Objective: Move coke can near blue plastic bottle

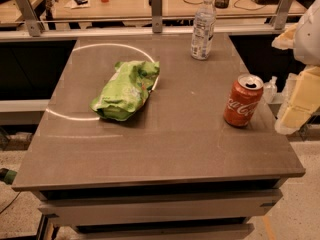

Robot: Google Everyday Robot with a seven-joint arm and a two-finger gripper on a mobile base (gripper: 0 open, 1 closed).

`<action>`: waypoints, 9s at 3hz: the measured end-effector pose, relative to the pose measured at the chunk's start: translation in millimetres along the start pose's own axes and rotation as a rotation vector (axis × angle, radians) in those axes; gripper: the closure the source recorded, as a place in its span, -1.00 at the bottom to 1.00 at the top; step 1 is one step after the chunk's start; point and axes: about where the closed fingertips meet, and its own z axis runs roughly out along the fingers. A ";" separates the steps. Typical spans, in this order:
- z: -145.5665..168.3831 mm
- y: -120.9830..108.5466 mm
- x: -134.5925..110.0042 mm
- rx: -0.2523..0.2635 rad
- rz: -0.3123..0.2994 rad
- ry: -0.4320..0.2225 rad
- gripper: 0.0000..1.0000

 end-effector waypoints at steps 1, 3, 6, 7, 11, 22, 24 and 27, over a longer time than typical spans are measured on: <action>0.0 0.0 0.0 0.000 0.000 0.000 -1.00; 8.7 -1.2 42.9 0.002 0.208 -0.220 -1.00; 52.8 21.8 90.0 0.199 0.590 -0.634 -1.00; 72.2 17.6 87.3 0.248 0.618 -0.746 -1.00; 89.1 -1.5 49.7 0.252 0.642 -0.867 -1.00; 121.9 -190.1 6.3 0.490 0.618 -0.924 1.00; 154.2 -257.8 -13.0 0.496 0.771 -0.881 1.00; 197.3 -318.9 -37.3 0.528 0.727 -0.943 1.00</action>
Offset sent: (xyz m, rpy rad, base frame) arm 0.0046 -0.0348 -0.0057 0.2895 0.0325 -0.1465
